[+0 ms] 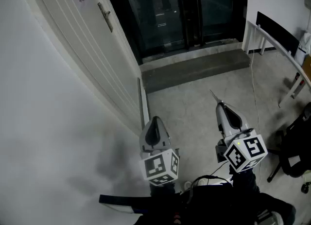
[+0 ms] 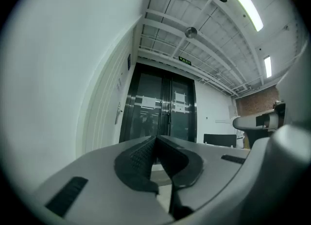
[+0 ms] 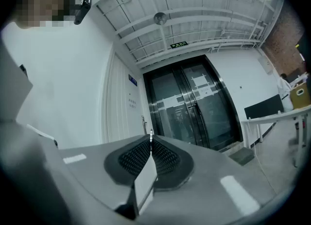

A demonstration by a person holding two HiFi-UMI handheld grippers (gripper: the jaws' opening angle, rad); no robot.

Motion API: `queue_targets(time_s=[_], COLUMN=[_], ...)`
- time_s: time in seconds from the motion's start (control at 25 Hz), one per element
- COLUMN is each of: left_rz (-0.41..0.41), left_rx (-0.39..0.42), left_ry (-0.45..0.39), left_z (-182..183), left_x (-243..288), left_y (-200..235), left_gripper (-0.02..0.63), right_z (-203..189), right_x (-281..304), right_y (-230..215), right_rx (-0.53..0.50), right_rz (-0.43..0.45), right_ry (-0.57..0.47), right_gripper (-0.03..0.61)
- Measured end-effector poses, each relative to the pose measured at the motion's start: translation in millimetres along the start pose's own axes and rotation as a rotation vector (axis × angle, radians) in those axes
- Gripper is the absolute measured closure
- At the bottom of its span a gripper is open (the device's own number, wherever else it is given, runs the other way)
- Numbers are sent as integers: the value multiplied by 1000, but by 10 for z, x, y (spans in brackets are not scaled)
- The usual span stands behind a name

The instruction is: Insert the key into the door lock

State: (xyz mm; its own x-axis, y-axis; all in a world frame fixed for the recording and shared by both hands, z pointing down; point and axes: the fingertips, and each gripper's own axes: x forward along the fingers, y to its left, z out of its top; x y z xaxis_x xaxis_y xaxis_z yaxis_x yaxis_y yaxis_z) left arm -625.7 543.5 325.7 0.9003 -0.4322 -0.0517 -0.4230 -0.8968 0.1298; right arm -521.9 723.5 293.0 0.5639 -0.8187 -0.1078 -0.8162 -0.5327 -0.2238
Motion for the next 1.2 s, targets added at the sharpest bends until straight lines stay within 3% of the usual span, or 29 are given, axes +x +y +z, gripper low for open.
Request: queue_targets(time_s=[0.68,1.04,1.2], left_rz=[-30,-9,29], left_rx=[-40,-74,-80], left_ry=[13,78,40], left_z=[-80,-433,-366], left_x=[137,221,494], left_y=[123,306,435], left_gripper=[612,612,612], right_z=[-85,-262,-248], right_x=[187,310,626], right_y=[-19,-38,-156], right_rx=[9,-15,-20], right_rz=[-13,-39,-21], right_ry=[22,31,20], right_gripper=[566,566,566])
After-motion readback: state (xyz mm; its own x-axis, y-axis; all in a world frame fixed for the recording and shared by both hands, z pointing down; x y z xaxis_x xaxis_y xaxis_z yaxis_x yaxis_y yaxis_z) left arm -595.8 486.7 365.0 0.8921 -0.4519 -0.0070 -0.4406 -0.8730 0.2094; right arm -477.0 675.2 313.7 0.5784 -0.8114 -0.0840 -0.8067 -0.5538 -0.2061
